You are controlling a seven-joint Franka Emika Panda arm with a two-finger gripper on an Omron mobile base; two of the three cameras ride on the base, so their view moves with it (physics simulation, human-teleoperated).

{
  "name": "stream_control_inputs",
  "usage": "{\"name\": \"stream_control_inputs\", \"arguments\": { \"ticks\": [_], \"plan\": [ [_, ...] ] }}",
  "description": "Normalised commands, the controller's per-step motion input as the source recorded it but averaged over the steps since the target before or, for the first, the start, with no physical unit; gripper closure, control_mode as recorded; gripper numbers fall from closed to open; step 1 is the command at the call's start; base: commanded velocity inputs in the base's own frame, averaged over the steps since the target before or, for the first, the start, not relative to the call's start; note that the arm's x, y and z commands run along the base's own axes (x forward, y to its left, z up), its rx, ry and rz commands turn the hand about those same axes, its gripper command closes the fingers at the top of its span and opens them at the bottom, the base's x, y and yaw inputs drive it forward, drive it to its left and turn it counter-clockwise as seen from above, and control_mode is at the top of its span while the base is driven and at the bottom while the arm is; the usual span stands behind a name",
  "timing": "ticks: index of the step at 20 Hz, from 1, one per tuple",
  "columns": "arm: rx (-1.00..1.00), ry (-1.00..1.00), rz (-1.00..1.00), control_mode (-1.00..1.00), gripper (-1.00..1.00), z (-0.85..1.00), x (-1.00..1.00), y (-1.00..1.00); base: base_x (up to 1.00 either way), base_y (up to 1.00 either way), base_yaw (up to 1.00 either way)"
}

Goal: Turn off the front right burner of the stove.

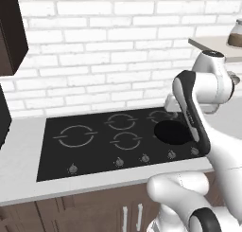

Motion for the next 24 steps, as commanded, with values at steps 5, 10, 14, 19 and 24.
{"name": "stream_control_inputs", "arguments": {
  "ticks": [5,10,14,19,24],
  "plan": [
    [0.08,0.02,-0.18,-1.00,-1.00,-0.39,-0.98,-0.68,0.00,0.00,0.00],
    [0.00,0.01,-0.15,-1.00,-1.00,-0.65,-0.52,-0.87,0.00,0.00,0.00],
    [-0.11,0.00,0.00,-1.00,-1.00,-0.45,0.32,-0.26,0.00,0.00,0.00],
    [-0.02,0.00,0.00,-1.00,-1.00,-0.36,0.37,-0.18,0.00,0.00,0.00],
    [0.00,0.00,0.00,-1.00,-1.00,-0.42,0.17,-0.26,0.00,0.00,0.00]
  ]
}}
